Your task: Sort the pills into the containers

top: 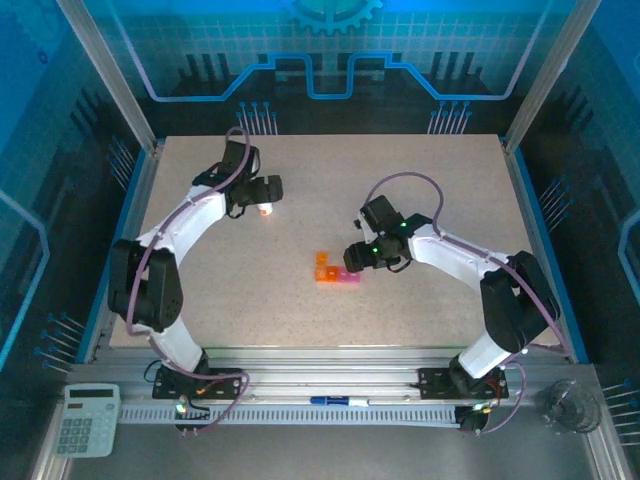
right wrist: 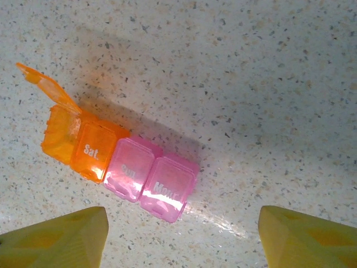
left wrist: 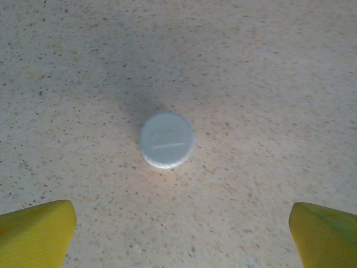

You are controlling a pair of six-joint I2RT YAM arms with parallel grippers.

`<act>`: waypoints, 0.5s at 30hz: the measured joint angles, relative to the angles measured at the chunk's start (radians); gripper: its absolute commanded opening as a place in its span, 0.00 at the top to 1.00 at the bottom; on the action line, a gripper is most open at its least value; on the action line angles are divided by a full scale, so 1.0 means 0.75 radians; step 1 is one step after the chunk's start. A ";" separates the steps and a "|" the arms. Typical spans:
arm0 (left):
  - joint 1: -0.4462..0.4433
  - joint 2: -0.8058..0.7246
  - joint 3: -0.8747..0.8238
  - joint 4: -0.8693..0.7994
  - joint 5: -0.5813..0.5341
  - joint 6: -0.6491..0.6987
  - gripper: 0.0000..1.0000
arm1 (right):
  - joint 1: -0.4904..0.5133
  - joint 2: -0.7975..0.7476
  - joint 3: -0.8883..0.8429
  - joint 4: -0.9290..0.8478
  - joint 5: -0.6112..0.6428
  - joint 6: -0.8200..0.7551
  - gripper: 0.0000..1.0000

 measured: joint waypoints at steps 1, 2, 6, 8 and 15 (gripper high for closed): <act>0.010 0.031 0.021 -0.010 0.000 0.001 0.01 | 0.000 -0.004 -0.003 -0.001 0.011 0.006 0.13; 0.019 0.069 0.045 -0.024 0.002 0.001 0.01 | -0.001 -0.009 -0.007 -0.001 0.023 0.008 0.07; 0.041 0.182 0.125 -0.071 0.007 0.005 0.01 | -0.003 -0.048 -0.024 -0.009 0.078 0.032 0.00; 0.045 0.223 0.162 -0.090 0.011 0.006 0.02 | -0.003 -0.073 -0.028 -0.011 0.105 0.042 0.00; 0.047 0.346 0.295 -0.125 0.041 0.020 0.12 | -0.006 -0.180 -0.073 0.016 0.198 0.052 0.00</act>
